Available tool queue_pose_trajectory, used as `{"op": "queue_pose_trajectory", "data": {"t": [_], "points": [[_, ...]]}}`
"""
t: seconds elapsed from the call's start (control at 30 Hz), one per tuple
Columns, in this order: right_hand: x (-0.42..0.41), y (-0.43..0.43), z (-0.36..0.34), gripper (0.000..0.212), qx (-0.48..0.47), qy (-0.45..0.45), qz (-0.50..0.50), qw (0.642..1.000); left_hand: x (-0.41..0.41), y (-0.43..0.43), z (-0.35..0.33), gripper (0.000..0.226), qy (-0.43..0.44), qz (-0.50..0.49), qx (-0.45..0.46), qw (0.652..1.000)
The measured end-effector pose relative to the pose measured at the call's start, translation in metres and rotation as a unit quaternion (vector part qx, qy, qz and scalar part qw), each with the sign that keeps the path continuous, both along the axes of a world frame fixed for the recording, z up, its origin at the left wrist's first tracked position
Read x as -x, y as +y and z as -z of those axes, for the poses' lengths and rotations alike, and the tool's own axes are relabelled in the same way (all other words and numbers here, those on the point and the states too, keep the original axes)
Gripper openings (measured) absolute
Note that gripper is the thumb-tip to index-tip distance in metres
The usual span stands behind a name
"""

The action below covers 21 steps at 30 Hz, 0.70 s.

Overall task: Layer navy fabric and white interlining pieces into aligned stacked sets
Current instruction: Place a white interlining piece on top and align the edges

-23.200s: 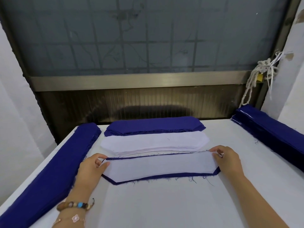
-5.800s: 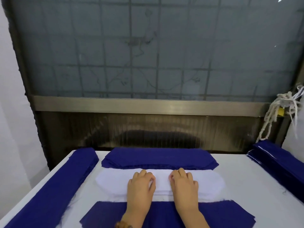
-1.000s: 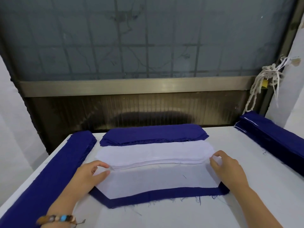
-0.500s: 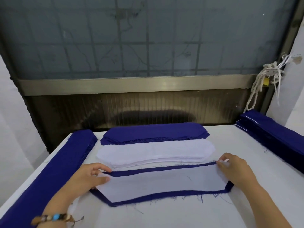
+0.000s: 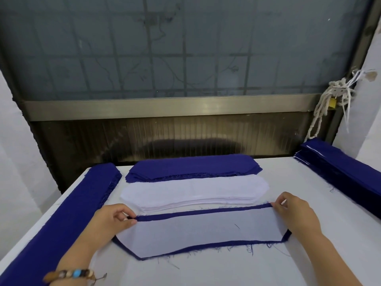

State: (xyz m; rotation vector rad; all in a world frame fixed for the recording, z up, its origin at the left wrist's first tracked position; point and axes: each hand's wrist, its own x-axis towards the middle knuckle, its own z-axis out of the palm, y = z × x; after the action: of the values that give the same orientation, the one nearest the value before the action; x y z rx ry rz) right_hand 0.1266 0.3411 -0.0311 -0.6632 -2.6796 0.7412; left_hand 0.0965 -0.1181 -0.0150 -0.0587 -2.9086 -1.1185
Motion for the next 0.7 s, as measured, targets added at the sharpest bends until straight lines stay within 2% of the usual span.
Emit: {"op": "queue_pose_trajectory", "data": {"t": [0.2, 0.37, 0.57, 0.63, 0.7], "points": [[-0.001, -0.002, -0.001, 0.013, -0.019, 0.005, -0.001, 1.000, 0.000, 0.002, 0.001, 0.014, 0.007, -0.019, 0.018, 1.000], [-0.002, -0.005, -0.001, 0.001, -0.089, 0.026, -0.014, 0.996, 0.001, -0.001, 0.003, 0.017, 0.017, -0.043, 0.027, 0.999], [0.000, -0.005, 0.001, 0.011, -0.135, 0.014, -0.022, 0.991, 0.004, -0.001, 0.010, 0.019, 0.031, -0.040, 0.049, 0.998], [0.002, -0.007, 0.002, 0.013, -0.146, 0.030, -0.022, 0.989, 0.006, 0.004, 0.011, 0.023, 0.068, -0.058, 0.069, 0.994], [0.005, -0.012, 0.001, 0.014, -0.142, 0.080, -0.024, 0.986, 0.006, 0.015, 0.011, 0.025, 0.147, -0.093, 0.066, 0.983]]}}
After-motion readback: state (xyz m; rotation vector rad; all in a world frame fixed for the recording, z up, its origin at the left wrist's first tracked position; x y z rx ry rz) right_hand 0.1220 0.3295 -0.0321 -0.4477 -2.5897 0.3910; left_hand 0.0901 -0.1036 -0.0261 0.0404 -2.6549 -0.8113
